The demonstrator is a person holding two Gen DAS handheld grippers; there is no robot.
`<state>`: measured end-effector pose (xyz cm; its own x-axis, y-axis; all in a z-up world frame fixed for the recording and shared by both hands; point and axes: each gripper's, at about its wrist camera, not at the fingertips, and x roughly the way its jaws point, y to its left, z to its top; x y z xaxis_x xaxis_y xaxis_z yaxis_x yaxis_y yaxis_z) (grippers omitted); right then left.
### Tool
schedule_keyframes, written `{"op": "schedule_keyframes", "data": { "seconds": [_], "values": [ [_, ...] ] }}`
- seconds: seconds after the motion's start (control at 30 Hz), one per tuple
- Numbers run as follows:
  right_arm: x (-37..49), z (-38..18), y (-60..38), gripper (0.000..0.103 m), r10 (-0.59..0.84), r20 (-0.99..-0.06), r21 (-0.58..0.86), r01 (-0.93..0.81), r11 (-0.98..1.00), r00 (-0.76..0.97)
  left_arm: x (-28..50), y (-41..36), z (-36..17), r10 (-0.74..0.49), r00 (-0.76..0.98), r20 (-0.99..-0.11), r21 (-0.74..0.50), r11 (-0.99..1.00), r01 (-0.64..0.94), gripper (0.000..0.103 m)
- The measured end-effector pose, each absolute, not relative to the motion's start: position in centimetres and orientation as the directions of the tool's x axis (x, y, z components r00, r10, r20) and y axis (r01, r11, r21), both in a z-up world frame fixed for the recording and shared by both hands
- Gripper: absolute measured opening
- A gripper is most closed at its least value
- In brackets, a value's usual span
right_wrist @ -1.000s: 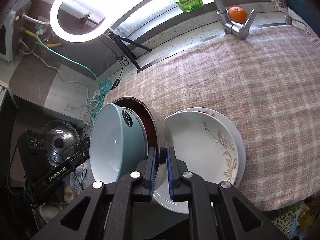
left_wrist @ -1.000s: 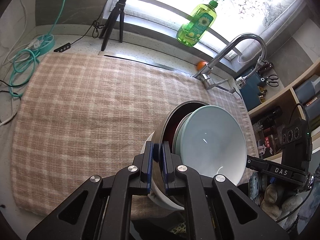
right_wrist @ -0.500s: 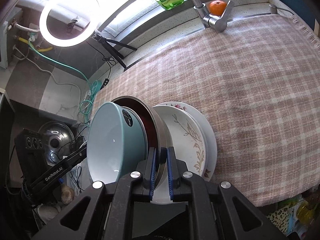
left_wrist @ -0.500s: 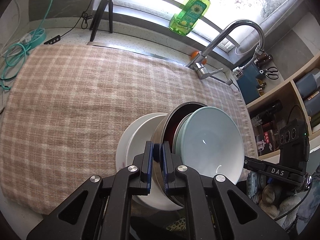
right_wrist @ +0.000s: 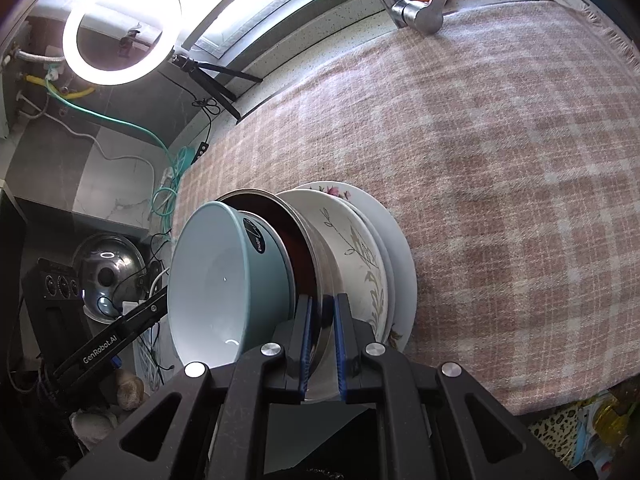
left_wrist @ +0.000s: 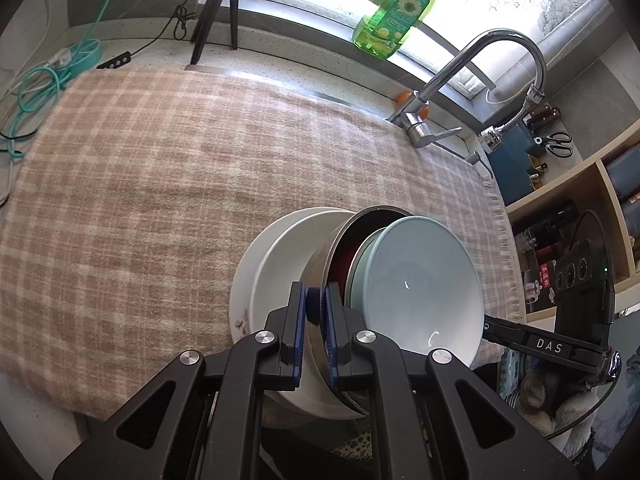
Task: Organize plates and bowls
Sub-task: 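Lower the nested bowls onto the white plate stack with both grippers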
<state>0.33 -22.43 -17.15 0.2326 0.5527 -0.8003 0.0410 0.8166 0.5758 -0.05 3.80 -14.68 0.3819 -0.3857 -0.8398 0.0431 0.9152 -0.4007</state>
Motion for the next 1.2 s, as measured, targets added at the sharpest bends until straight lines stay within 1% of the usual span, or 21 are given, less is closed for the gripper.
{"op": "schedule_keyframes", "data": {
  "seconds": [0.27,0.53,0.67,1.2],
  "values": [
    [0.8,-17.1,-21.9,0.010,0.549,-0.803,0.569,0.020,0.822,0.231,0.0,3.9,-15.2,-0.358,0.385,-0.850,-0.372,0.927,0.041,0.008],
    [1.1,-17.0,-21.6,0.010,0.542,-0.808,0.558,0.006,0.830,0.230,0.1,4.0,-15.6,-0.356,0.382,-0.853,-0.369,0.929,0.041,0.007],
    [1.3,-16.9,-21.4,0.010,0.527,-0.818,0.539,-0.011,0.842,0.231,-0.1,3.7,-15.5,-0.333,0.391,-0.858,-0.339,0.939,0.058,0.006],
    [1.3,-16.9,-21.4,0.010,0.515,-0.825,0.524,-0.024,0.851,0.232,-0.1,3.8,-15.5,-0.332,0.390,-0.859,-0.334,0.940,0.065,0.006]
  ]
}}
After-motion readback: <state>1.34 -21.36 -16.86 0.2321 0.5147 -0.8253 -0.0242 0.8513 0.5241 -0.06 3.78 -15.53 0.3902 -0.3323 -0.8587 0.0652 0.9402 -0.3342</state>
